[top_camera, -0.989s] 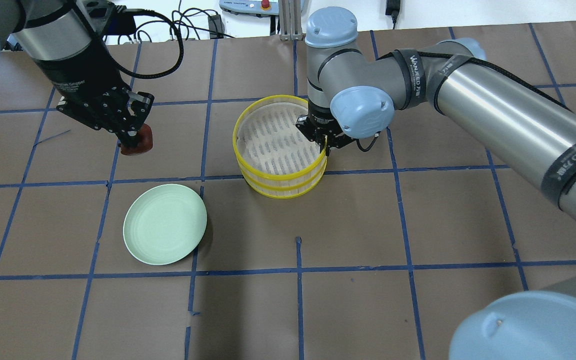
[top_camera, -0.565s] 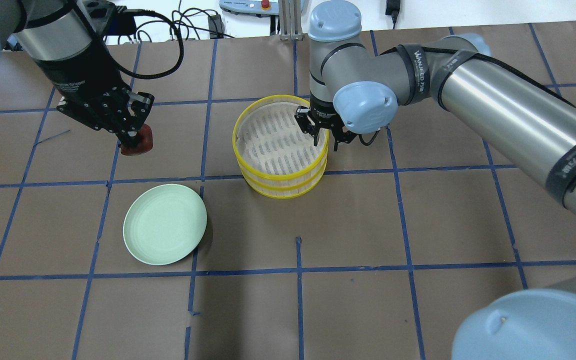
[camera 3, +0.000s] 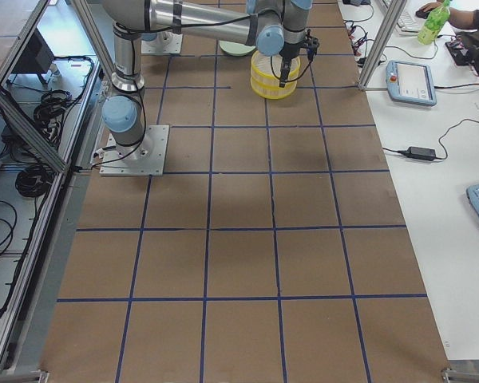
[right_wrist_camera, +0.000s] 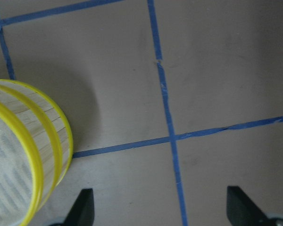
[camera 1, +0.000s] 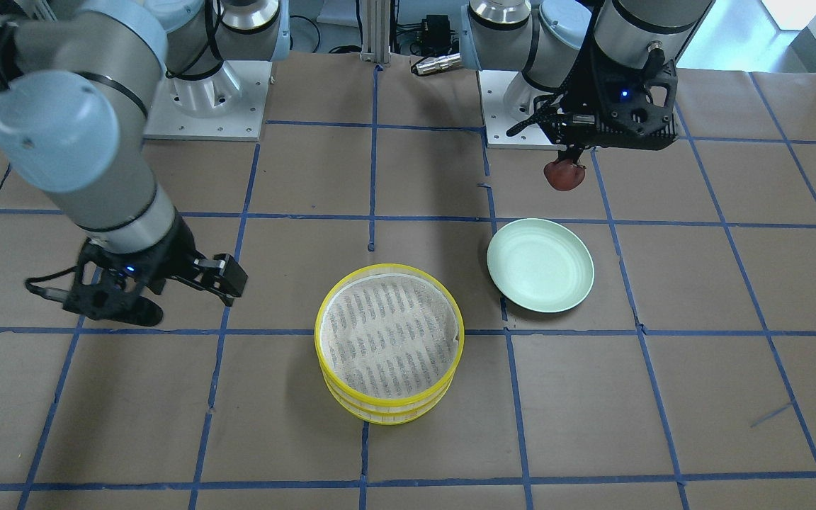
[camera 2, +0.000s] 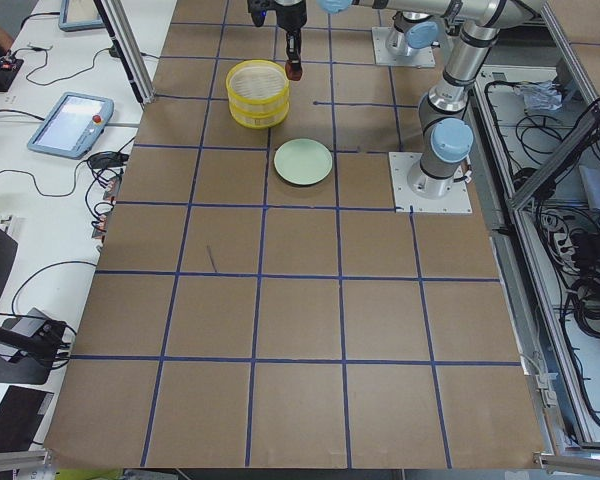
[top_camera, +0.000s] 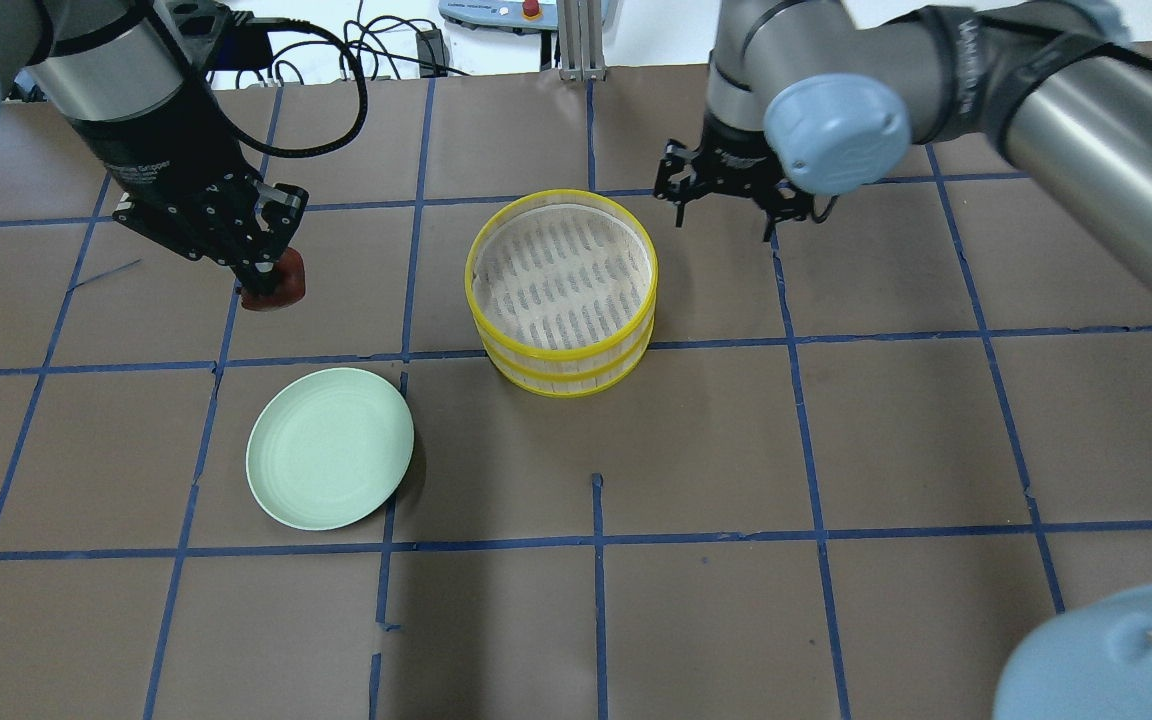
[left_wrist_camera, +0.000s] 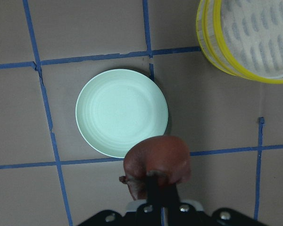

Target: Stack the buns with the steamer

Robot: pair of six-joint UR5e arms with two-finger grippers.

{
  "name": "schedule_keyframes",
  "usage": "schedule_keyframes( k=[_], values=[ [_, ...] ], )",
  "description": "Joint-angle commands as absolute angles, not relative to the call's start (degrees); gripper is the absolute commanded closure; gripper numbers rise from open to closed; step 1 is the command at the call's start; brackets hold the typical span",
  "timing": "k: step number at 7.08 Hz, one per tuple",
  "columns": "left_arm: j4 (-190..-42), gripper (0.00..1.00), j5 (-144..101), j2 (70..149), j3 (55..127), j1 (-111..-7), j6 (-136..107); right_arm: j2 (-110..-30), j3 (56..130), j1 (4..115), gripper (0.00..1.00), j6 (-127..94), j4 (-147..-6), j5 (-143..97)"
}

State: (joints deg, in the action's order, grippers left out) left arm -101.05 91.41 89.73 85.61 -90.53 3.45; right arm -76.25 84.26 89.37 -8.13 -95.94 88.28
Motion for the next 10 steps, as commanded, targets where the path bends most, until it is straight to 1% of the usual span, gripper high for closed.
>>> schedule_keyframes(
  k=[1,2,3,4,6,7,8,9,10],
  values=[
    [-100.3,0.99,90.9,91.3,85.3,-90.7,2.6,-85.9,83.6,82.9,0.00,0.8,-83.1,88.6],
    [-97.2,0.99,90.0,93.2,85.2,-91.6,1.4,-89.7,82.6,82.8,0.00,2.1,-80.4,88.5],
    [-90.3,0.99,89.0,97.0,84.8,-95.2,-3.4,-91.7,83.1,83.3,0.00,2.3,-79.8,89.5],
    [-81.8,0.99,88.9,102.1,84.6,-100.3,-10.0,-92.3,83.8,83.7,0.00,2.6,-79.6,89.7],
    [-67.3,0.99,87.6,112.7,84.4,-106.8,-19.4,-92.4,84.5,86.3,0.00,5.2,-79.8,85.9],
    [-66.3,0.90,87.7,113.2,85.2,-107.7,-19.7,-92.4,84.6,86.0,0.00,5.4,-81.5,85.3],
    [-66.4,0.08,87.9,112.9,85.3,-107.9,-18.9,-92.0,85.3,85.8,0.00,5.3,-83.3,86.2],
    [-66.6,0.00,87.4,112.2,85.2,-107.9,-18.8,-92.5,86.3,86.3,0.00,5.1,-83.1,86.0],
    [-67.1,0.00,87.6,110.8,85.2,-107.8,-18.5,-92.5,86.2,86.7,0.00,5.4,-85.2,86.0]
  ],
)
